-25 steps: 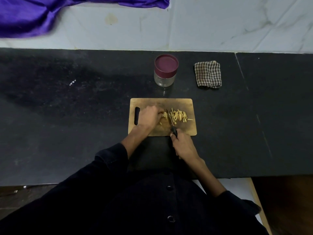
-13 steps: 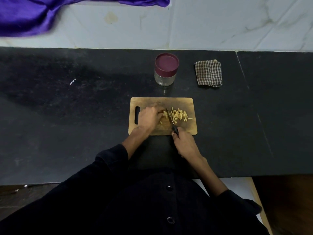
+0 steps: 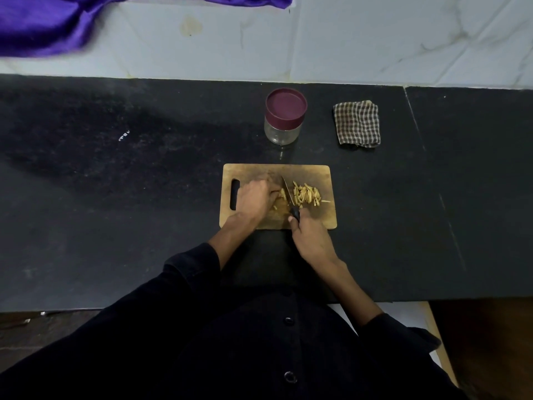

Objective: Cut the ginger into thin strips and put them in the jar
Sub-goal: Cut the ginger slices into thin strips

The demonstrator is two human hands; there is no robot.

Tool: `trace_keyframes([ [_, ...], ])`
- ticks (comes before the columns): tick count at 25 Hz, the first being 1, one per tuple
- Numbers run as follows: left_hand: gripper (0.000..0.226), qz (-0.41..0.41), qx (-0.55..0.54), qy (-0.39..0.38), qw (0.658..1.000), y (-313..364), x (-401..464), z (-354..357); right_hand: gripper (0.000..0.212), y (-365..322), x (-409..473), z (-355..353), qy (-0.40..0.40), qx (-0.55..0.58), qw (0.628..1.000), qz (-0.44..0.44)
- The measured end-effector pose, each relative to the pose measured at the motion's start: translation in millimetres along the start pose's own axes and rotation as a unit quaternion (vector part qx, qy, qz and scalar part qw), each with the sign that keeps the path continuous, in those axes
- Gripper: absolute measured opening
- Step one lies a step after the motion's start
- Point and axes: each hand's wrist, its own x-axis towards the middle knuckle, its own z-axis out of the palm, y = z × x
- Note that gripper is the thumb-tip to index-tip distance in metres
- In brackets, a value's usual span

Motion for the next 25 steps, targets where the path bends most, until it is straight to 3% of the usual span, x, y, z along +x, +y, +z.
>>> trace_keyframes([
  [8, 0.029, -0.011, 0.038, -0.019, 0.999, 2.6, -0.1, 0.4, 0.024, -8.3, 4.4, 4.0, -0.003, -0.042, 0.999, 0.005],
  [19, 0.024, -0.009, 0.067, -0.016, 0.998, 6.9, -2.7, -0.8, 0.024, -4.8, -5.9, 7.6, -0.053, -0.020, 0.996, 0.065],
  [25, 0.024, -0.005, 0.053, -0.023, 0.998, 2.0, -1.9, 3.7, 0.021, 4.5, -13.9, 5.0, -0.014, 0.012, 0.998, 0.059],
])
